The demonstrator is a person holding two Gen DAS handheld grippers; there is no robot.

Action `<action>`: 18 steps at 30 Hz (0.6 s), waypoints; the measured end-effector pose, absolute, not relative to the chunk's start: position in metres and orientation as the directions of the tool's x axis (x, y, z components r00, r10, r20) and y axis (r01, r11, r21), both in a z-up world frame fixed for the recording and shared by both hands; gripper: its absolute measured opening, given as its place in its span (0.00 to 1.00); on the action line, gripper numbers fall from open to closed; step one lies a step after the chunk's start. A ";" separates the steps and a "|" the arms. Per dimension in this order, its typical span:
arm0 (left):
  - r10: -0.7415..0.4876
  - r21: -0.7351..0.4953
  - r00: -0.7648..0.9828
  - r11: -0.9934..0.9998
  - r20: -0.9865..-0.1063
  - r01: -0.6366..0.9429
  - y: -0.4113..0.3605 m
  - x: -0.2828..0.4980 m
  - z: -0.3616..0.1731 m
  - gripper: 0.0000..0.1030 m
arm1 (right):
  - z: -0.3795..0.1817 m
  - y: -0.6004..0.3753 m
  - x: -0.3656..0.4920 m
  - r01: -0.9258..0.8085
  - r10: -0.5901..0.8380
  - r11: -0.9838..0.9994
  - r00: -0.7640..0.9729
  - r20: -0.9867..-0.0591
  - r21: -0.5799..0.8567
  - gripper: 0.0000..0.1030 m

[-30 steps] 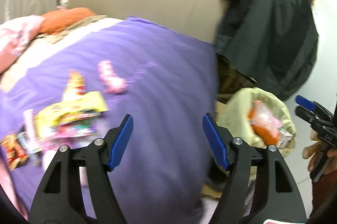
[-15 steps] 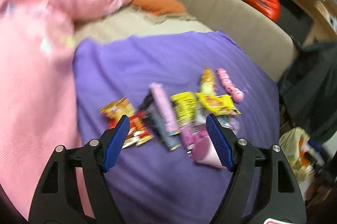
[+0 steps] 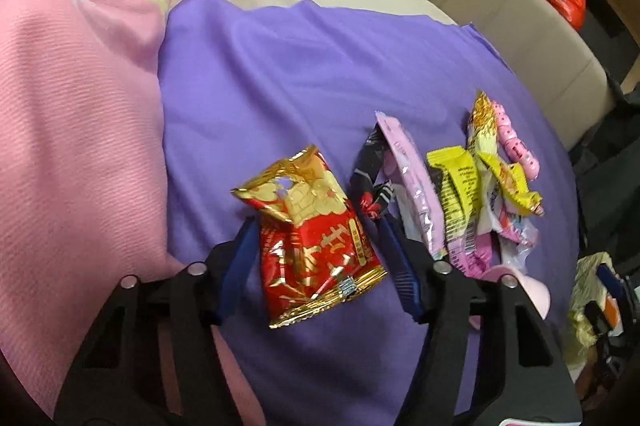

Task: Collect trash
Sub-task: 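Grasp the red-gold wrapper with the left gripper while the right grasps the yellow chip bag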

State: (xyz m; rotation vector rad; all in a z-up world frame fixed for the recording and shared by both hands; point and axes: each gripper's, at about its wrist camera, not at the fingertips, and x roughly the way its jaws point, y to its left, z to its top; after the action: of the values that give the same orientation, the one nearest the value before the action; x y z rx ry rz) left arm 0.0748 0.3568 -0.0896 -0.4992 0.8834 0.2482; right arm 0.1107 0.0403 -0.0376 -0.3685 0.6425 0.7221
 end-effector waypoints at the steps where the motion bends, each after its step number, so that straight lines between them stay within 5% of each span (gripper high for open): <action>1: -0.002 -0.324 0.620 0.854 -0.784 -0.407 0.358 0.074 -0.089 0.47 | -0.037 0.044 0.113 -0.714 0.502 0.694 0.569 -0.652 -0.089 0.58; 6: -0.006 -0.326 0.641 0.865 -0.768 -0.382 0.350 0.074 -0.083 0.33 | -0.034 0.063 0.134 -0.735 0.544 0.676 0.546 -0.637 -0.052 0.58; 18: -0.035 -0.337 0.691 0.890 -0.722 -0.307 0.333 0.079 -0.064 0.29 | -0.051 0.144 0.195 -0.828 0.538 0.550 0.452 -0.712 -0.110 0.57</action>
State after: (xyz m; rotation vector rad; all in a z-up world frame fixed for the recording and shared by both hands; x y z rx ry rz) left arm 0.0793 0.3334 -0.0635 -0.4604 0.8004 0.1582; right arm 0.1950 0.1444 -0.0507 -0.4857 0.6766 0.8857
